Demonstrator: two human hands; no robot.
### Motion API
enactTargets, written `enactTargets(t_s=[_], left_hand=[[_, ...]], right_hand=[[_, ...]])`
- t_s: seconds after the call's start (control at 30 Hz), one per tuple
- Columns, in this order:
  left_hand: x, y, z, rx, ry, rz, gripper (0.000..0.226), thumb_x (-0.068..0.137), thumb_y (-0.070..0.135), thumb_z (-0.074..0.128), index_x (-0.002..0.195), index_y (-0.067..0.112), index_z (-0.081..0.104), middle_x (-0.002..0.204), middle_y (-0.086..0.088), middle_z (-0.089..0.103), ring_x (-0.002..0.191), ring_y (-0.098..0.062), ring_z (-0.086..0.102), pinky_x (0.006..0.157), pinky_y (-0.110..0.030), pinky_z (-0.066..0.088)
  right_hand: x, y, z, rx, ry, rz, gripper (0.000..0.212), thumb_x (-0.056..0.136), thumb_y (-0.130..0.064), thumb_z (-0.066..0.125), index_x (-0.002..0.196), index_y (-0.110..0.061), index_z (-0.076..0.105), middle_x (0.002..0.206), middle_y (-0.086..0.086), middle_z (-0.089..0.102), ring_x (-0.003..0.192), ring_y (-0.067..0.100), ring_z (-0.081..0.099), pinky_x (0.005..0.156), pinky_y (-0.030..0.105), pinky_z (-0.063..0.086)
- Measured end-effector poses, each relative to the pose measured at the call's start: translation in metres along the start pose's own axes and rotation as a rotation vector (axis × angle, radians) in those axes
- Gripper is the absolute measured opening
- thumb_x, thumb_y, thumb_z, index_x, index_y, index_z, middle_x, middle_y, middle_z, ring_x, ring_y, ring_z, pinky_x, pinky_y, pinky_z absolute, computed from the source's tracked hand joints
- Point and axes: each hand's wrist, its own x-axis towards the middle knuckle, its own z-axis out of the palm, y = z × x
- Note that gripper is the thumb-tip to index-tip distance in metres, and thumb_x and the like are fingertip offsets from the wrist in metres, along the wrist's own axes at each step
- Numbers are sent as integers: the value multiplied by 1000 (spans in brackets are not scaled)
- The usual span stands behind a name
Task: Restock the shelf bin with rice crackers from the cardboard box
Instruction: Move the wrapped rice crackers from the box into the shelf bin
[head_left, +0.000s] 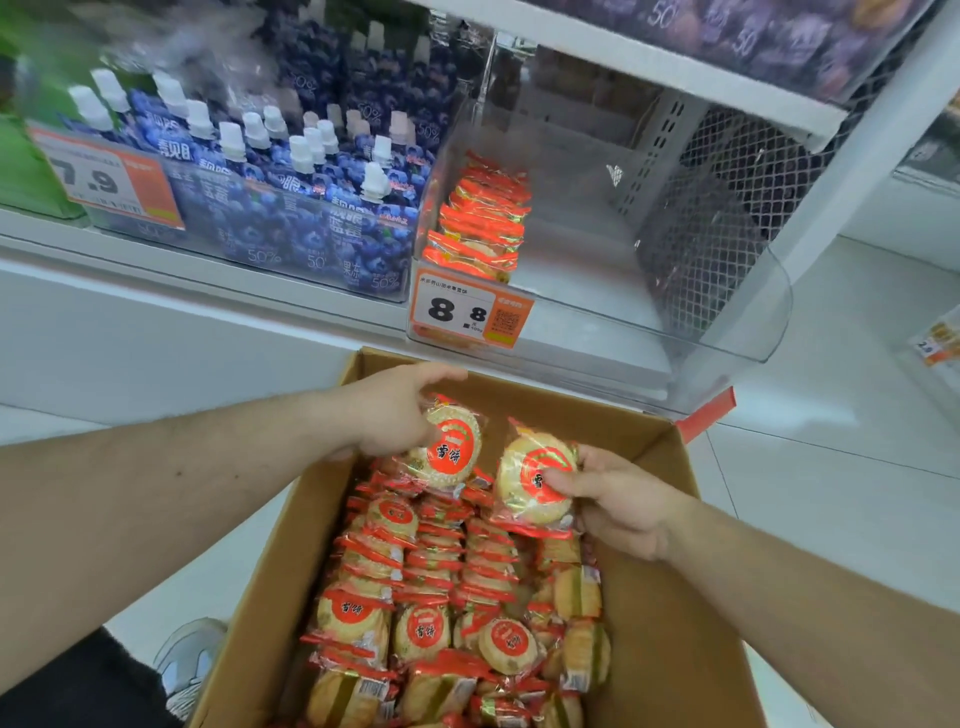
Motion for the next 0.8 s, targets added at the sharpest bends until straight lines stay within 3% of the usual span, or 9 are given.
enactTargets(t_s=[0.1,0.17,0.23,0.33,0.43,0.57,0.63,0.7,0.8], left_hand=[[-7,19,0,-98,26,10,76,88,8,67,148,37,30,137,-16,49,88,-19,66,79,-36,58],[-12,32,3,-199,15,46,70,89,4,65,147,29,34,116,-15,60,73,-12,63,66,-25,53],[-18,46,5,-284,-10,89,60,89,-4,60,140,22,42,96,-13,67,72,-14,64,67,-26,54],[-28,68,-4,-336,3,147,50,90,-12,53,128,20,50,108,-21,68,87,-21,64,77,-28,55],[-33,89,-17,-401,15,190,55,89,-16,48,134,14,48,108,-21,68,92,-26,66,79,-30,53],[-40,116,-35,-454,23,268,59,86,-11,52,134,24,48,112,-6,70,100,-25,68,85,-36,54],[-37,123,-45,-365,168,324,57,86,-5,56,130,30,50,116,8,66,98,-14,67,85,-34,56],[-28,121,-55,-130,473,384,51,85,0,57,125,32,52,116,16,58,95,-4,60,77,-23,52],[-3,105,-66,149,811,402,51,82,0,57,127,22,55,118,7,49,108,-13,49,86,-22,37]], right_hand=[[-21,-23,18,51,5,-129,85,58,-30,92,128,2,54,122,24,64,112,35,62,97,43,50],[-30,-33,30,51,62,-185,78,64,-26,87,128,4,53,118,23,66,105,32,65,87,39,54],[-36,-43,39,7,146,-228,67,68,-19,81,125,3,53,112,21,69,101,32,68,83,40,56],[-42,-61,43,-6,276,-302,75,58,-20,84,123,-2,50,108,18,71,96,33,69,86,49,55],[-50,-85,47,-42,280,-359,69,57,-25,82,118,-6,56,100,13,72,80,26,67,53,27,48],[-61,-124,44,-154,243,-441,41,72,-22,79,107,-6,64,85,7,70,68,17,59,53,23,39],[-60,-148,32,-185,299,-483,26,79,-16,74,102,-9,64,76,1,67,57,9,51,48,18,33],[-47,-173,14,-186,412,-502,20,82,-12,73,100,-10,64,65,-5,64,47,4,46,42,16,29],[-10,-203,-11,-167,574,-461,22,86,-5,70,105,-7,60,53,-9,62,34,-1,49,32,14,30]])
